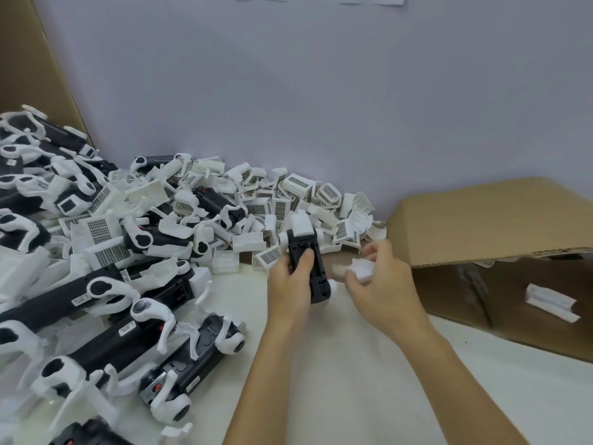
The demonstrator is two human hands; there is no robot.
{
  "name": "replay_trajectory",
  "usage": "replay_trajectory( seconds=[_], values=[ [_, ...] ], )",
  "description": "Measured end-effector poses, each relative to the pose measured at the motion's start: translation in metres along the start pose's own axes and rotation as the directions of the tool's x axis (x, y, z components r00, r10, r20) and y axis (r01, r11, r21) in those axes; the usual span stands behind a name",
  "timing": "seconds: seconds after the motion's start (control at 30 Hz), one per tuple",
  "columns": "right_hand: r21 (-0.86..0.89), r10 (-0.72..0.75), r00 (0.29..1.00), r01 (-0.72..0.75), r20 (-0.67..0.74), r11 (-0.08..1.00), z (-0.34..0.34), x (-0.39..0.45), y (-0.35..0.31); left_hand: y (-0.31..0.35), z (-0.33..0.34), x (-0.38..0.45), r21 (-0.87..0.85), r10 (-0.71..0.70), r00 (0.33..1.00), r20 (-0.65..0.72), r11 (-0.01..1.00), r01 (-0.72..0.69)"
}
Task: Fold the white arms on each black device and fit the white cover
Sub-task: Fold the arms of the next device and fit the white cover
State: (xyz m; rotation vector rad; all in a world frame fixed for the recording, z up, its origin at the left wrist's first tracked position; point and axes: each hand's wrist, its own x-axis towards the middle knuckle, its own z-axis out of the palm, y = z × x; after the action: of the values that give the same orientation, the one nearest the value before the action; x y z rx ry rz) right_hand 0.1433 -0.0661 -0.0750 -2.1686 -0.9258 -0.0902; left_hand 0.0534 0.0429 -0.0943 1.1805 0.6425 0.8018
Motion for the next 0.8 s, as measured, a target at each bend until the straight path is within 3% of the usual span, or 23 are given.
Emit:
replay_trajectory(
  seconds=[0.2,0.47,0.67,0.8],
  values=[
    [-0.293,0.107,0.945,-0.013,0.309,0.956,-0.03,-0.021,-0.018,-0.001,-0.002,0.0,0.051,0.006,1.0,-0.007,0.999,-0.006],
    [-0.456,0.187,0.896,0.019,0.402,0.89,-0.038,0.0,-0.029,-0.001,-0.001,-0.002,0.058,-0.009,1.0,0.007,0.998,0.009],
    [-0.154,0.082,0.965,-0.044,0.249,0.987,0.007,-0.021,0.007,-0.003,-0.003,0.001,0.078,0.009,0.999,-0.041,0.997,-0.005],
    [0.178,0.024,0.999,-0.02,-0.022,0.984,0.023,-0.038,0.025,-0.003,-0.004,0.003,0.047,0.01,0.999,-0.044,0.999,-0.008]
  ],
)
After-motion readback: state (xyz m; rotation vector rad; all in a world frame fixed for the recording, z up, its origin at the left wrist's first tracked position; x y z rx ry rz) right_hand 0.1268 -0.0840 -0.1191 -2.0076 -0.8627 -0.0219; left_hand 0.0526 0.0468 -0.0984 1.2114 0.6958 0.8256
